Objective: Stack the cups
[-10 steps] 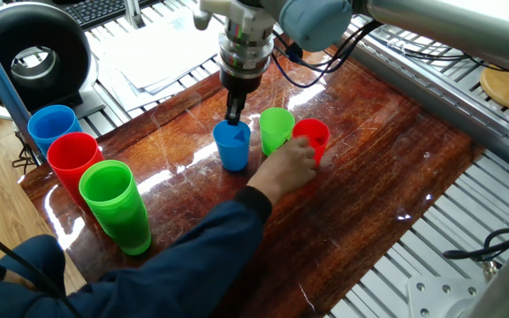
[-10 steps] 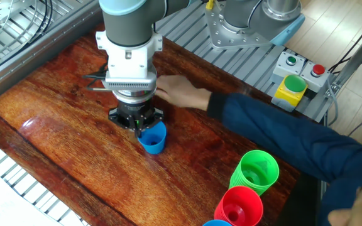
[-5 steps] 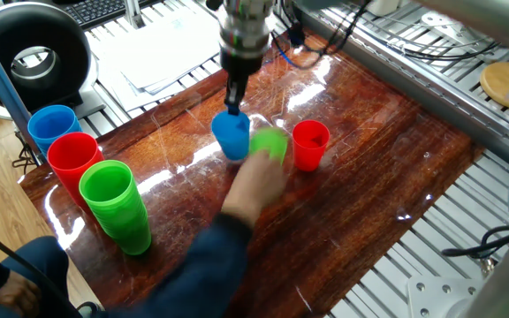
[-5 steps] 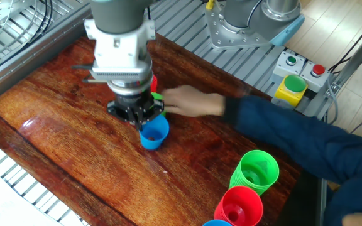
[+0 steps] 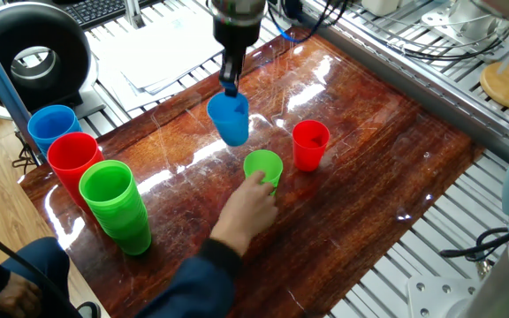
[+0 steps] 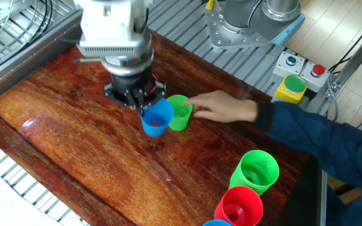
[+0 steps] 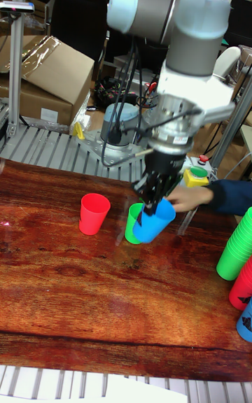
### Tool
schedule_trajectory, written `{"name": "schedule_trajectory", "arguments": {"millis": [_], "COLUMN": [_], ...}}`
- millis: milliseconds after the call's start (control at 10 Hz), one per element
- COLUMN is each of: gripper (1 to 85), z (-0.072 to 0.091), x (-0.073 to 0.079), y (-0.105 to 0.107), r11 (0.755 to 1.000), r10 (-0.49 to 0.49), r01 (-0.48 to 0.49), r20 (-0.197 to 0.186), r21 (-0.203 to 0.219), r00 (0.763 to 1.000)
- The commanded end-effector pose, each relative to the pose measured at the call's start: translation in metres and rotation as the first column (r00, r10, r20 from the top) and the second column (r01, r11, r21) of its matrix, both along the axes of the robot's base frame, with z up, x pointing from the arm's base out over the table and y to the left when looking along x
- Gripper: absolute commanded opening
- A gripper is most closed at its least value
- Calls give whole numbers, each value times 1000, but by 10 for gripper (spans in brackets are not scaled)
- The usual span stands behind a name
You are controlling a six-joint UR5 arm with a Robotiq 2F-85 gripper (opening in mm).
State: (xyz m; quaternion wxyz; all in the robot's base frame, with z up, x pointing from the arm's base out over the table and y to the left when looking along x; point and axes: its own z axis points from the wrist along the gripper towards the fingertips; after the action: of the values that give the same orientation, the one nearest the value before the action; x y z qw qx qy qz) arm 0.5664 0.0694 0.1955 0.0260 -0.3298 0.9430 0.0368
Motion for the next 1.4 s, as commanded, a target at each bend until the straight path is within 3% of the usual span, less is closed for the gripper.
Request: {"name": "schedule_trajectory", "arguments": {"millis": [0, 200, 600, 900, 1300], "gripper": [13, 13, 13, 13, 13], "z": [26, 29, 26, 19, 5], "x": [-14, -23, -36, -47, -65], "y": [-5, -17, -71, -97, -127], "r11": [1000, 998, 977, 957, 949], "r10": [18, 62, 203, 273, 296], "r01": [-18, -62, -204, -273, -294], "r20": [-29, -35, -17, -14, 2], "r21": [6, 2, -61, -94, -116], "r00": [999, 997, 979, 962, 955]}}
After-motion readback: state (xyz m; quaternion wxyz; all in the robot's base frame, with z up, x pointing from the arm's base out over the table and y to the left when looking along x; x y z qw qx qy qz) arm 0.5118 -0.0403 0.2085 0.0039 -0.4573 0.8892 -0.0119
